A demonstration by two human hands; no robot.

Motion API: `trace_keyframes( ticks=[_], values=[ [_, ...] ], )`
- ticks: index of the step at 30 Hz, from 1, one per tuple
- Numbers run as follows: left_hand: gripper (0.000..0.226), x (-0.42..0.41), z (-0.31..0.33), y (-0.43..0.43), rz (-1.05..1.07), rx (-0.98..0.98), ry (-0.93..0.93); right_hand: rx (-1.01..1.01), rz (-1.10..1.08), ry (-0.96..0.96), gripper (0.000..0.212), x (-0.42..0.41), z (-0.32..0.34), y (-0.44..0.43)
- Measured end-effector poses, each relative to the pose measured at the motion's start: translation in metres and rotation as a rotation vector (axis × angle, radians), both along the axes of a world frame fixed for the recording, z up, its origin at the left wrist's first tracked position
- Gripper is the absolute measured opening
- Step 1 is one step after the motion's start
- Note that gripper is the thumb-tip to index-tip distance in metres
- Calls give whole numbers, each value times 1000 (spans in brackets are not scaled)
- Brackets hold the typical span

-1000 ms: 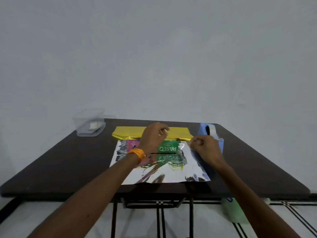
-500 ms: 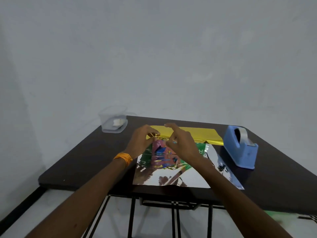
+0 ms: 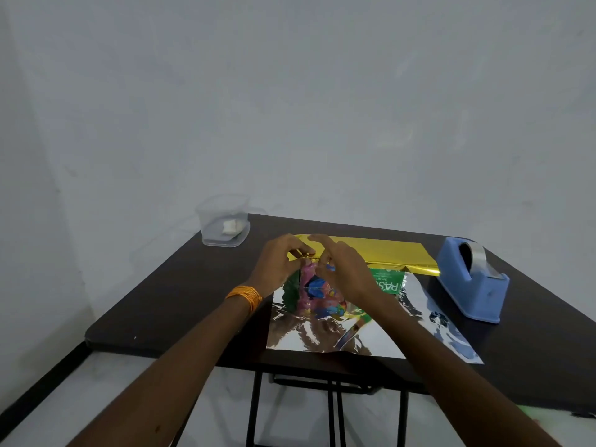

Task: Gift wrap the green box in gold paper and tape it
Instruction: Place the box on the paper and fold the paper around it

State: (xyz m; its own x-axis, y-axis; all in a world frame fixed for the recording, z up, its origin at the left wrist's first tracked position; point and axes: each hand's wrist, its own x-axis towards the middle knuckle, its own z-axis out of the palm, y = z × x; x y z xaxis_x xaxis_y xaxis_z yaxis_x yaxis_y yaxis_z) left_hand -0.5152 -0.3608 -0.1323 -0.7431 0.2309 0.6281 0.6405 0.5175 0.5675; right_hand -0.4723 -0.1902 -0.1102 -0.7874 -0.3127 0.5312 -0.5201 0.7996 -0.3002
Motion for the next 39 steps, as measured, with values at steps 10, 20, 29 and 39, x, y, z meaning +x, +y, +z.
trace_keyframes(
  ticks=[10,20,29,39],
  values=[
    [19,0,-1,-2,-23,43,1,-18,93,15,61,0,-1,3],
    [20,1,0,-2,-9,36,-16,52,13,8,61,-12,-4,4],
    [20,3,3,-2,7,-1,-15,119,-229,114,58,-16,-9,-13],
    [20,3,5,-1,-7,-56,5,48,-321,54,59,-12,-5,-13]
  ],
)
